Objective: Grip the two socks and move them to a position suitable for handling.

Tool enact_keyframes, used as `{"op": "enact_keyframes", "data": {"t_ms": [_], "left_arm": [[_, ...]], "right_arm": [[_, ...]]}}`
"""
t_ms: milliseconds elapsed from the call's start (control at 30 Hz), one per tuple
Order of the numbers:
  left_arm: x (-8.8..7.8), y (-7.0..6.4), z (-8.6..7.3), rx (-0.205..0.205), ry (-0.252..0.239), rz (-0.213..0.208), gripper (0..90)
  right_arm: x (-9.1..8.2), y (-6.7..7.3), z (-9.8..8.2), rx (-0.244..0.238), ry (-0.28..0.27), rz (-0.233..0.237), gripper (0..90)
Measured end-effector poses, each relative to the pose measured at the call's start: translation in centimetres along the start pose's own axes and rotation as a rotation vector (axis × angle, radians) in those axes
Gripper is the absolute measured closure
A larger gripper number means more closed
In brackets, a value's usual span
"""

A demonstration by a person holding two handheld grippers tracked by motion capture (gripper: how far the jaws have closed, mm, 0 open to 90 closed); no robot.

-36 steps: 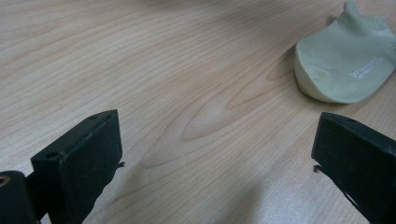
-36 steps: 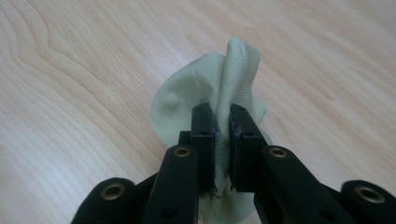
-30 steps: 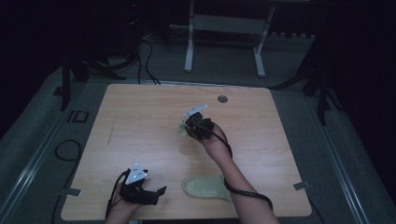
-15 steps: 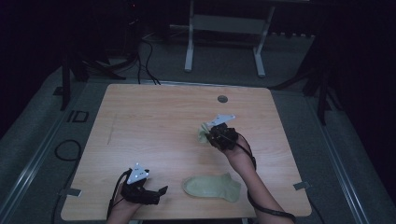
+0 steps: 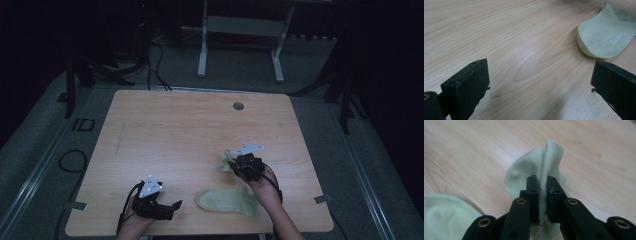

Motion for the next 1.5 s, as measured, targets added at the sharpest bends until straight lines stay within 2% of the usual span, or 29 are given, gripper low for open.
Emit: {"op": "enact_keyframes", "data": {"t_ms": [200, 367, 400, 533, 700, 767, 833, 867, 933, 967, 1000, 1033, 1100, 1167, 1300, 1400, 1433, 1500], "left_arm": [[0.4, -0.4, 0.3, 0.022, -0.001, -0.015, 2.0], [0.7, -0.5, 0.5, 0.033, 0.006, -0.02, 2.0], [0.8, -0.5, 0.7, 0.034, 0.003, -0.022, 2.0], [1.2, -0.3, 1.2, 0.033, 0.001, -0.033, 2.2], [2.2, -0.4, 1.9, 0.057, 0.024, -0.037, 4.0], [2.5, -0.5, 2.4, 0.068, 0.03, -0.046, 4.8], [2.7, -0.5, 2.8, 0.075, 0.032, -0.048, 6.1], [3.0, -0.1, 4.0, 0.086, 0.021, -0.061, 8.1], [3.3, 0.2, 5.1, 0.086, 0.011, -0.079, 14.4], [3.5, 0.3, 5.7, 0.093, 0.008, -0.087, 14.5], [3.7, 0.4, 6.4, 0.103, 0.005, -0.093, 16.1], [4.0, 0.5, 7.0, 0.114, 0.005, -0.097, 20.3], [4.7, 0.7, 8.2, 0.125, 0.015, -0.108, 21.8], [5.8, 0.9, 9.2, 0.127, 0.021, -0.12, 28.0], [8.1, 1.1, 10.5, 0.132, 0.051, -0.134, 34.0], [9.9, 1.2, 10.8, 0.139, 0.08, -0.125, 42.5], [10.5, 1.2, 10.8, 0.136, 0.09, -0.136, 43.7], [11.5, 1.3, 10.8, 0.143, 0.111, -0.12, 48.2]], "right_arm": [[1.9, 0.1, -1.7, 0.019, 0.043, 0.002, 82.0], [3.1, 0.1, -1.8, 0.012, 0.054, -0.023, 81.4], [3.9, 0.2, -2.0, 0.013, 0.059, -0.02, 80.7], [4.1, 0.1, -1.8, 0.031, 0.05, -0.025, 80.0], [4.6, -0.1, -1.3, 0.051, 0.047, -0.031, 74.7], [4.6, -0.1, -1.1, 0.068, 0.052, -0.005, 67.0], [4.4, -0.1, -1.0, 0.07, 0.058, 0.007, 66.3], [2.6, -0.1, -0.2, 0.045, 0.023, 0.024, 62.1], [1.6, -0.6, 0.5, 0.026, 0.003, 0.025, 60.7], [0.9, -1.1, 1.1, 0.03, -0.014, 0.019, 60.9], [0.4, -1.6, 1.6, 0.039, -0.026, 0.033, 60.8], [0.1, -2.1, 2.0, 0.045, -0.029, 0.036, 60.8], [-0.1, -2.7, 2.6, 0.059, -0.03, 0.027, 61.4], [0.3, -3.1, 3.0, 0.069, -0.011, 0.039, 61.4], [1.9, -3.5, 2.6, 0.078, 0.038, 0.06, 62.7], [2.9, -3.4, 1.8, 0.065, 0.072, 0.07, 63.0], [3.3, -3.3, 1.5, 0.053, 0.085, 0.069, 63.0], [3.9, -3.2, 1.0, 0.041, 0.109, 0.067, 63.8]]}}
Point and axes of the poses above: each handheld gripper's, and its own axes: x roughly forward along the jaws, z roughly out of its top, y roughly to its left, the point moved 2 cm from there along x, roughly forward along the jaws, and after that the axes turned 12 degrees about x, right-handed, at the moved point
